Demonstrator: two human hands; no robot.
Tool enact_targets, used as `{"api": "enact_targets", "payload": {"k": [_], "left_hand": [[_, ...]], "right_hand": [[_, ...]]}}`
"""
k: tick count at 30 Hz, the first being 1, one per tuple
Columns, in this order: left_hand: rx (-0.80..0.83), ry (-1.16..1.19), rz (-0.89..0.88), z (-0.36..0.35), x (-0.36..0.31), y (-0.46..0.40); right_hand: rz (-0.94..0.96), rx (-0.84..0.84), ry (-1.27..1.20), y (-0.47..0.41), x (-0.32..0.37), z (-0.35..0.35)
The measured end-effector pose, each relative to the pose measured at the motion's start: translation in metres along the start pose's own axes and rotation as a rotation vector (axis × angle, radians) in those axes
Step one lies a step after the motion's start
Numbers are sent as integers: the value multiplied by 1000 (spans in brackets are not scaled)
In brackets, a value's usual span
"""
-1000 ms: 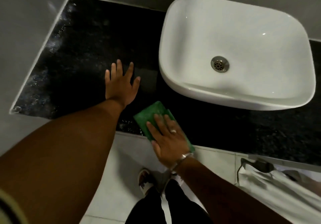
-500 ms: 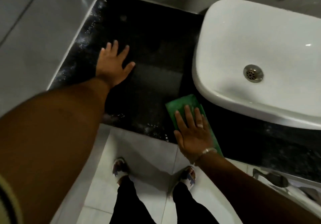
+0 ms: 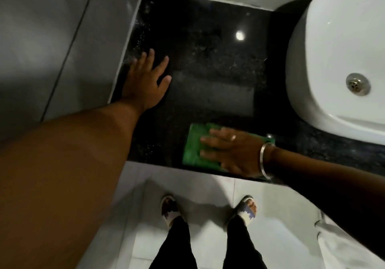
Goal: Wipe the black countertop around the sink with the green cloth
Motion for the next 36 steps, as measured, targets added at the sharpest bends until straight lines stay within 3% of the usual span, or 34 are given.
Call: {"api": "enact_targets", "payload": {"k": [3,5,7,10,12,14,21,27,31,34,36], "left_hand": [[12,7,-4,-4,-1,1],[16,16,-16,-3,-3,-1],[11,31,0,1,0,-3],[12,51,17,4,2,-3],[3,62,7,4,-1,-1],[-17,70,9,6,-1,1],[-49,3,67,2,5,-2],[-66,-49,135,-4,14,-3],[-109,-32,112,1,11,0],[-78,-37,116,-1,11,1],[-69,-38,120,-1,11,0]], "right_hand": [[-313,-24,97,-37,-47,9],[-445,-34,73,-64,-42,8],[-368,-44,12,-80,-3,0],[-46,29,-79,-58,69,-10],[70,38,-104,-37,77,-5],[55,19,-101,-32,53,-1],[-525,-135,105,-86,-148,16],[-980,-139,48,-200,-249,20],[-1030,-155,-151,-243,-268,25],[-1057,-320,-234,-192,-261,43],[-1095,-307,-136,-142,-257,43]]}}
Point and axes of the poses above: each hand's wrist, its own y-axis away from the middle knuckle, its own z-axis out of the back of the hand, x = y × z, the point moved 10 cm from there along -y, towards the middle knuckle, and after that the axes turned 13 degrees about -x, right-handed, at the moved point
